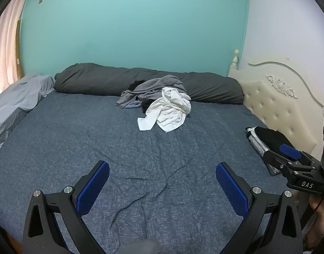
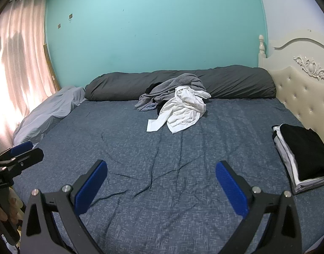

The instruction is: Fold clothes

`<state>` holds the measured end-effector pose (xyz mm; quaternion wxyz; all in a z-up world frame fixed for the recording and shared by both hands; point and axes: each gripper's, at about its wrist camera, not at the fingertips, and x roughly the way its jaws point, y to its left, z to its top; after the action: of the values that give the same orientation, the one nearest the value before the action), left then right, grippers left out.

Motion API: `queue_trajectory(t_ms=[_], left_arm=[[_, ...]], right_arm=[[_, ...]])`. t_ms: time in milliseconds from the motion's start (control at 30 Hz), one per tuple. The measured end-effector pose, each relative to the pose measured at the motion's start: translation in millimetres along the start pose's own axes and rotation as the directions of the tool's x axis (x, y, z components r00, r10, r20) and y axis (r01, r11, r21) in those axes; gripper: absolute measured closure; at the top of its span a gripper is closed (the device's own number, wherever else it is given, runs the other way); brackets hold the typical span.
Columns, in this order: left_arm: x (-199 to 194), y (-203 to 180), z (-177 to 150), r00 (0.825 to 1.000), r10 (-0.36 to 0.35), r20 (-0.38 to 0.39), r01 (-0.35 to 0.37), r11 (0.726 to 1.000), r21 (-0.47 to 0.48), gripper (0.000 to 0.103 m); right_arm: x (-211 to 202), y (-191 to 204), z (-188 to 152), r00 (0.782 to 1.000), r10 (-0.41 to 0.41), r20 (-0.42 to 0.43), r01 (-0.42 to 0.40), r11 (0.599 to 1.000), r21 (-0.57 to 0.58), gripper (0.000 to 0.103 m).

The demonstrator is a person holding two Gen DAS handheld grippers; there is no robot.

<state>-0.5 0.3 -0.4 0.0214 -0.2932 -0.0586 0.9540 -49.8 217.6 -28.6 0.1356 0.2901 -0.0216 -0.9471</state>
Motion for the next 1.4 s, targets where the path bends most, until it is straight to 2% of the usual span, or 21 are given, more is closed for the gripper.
queue_trajectory(t_ms=[200, 267, 433, 1400], left_arm=[[4, 3, -3, 1.0, -0.017, 0.008, 0.017, 1.0, -0.015, 0.001], [-6, 4, -5, 1.0, -0.022, 0.021, 0.022, 1.0, -0.011, 0.001], [-2, 3, 5, 1.0, -0.02, -0.006, 0.02, 1.0, -0.013, 0.001], [-3, -2, -2, 1.0, -0.03, 0.0, 0.03, 1.0, -0.008, 0.001]], right_arm=[[1, 1, -3, 1.0, -0.001, -0.001, 0.001, 1.0, 0.001, 0.0], [1, -2, -2, 1.0, -0.001, -0.001, 0.001, 1.0, 0.003, 0.0], [-1, -4, -1, 1.0, 0.0, -0.002, 0.0, 1.0, 0.009, 0.0], [-3, -8, 4, 1.0, -0.002, -0.005, 0.003, 1.0, 0.02, 0.0]])
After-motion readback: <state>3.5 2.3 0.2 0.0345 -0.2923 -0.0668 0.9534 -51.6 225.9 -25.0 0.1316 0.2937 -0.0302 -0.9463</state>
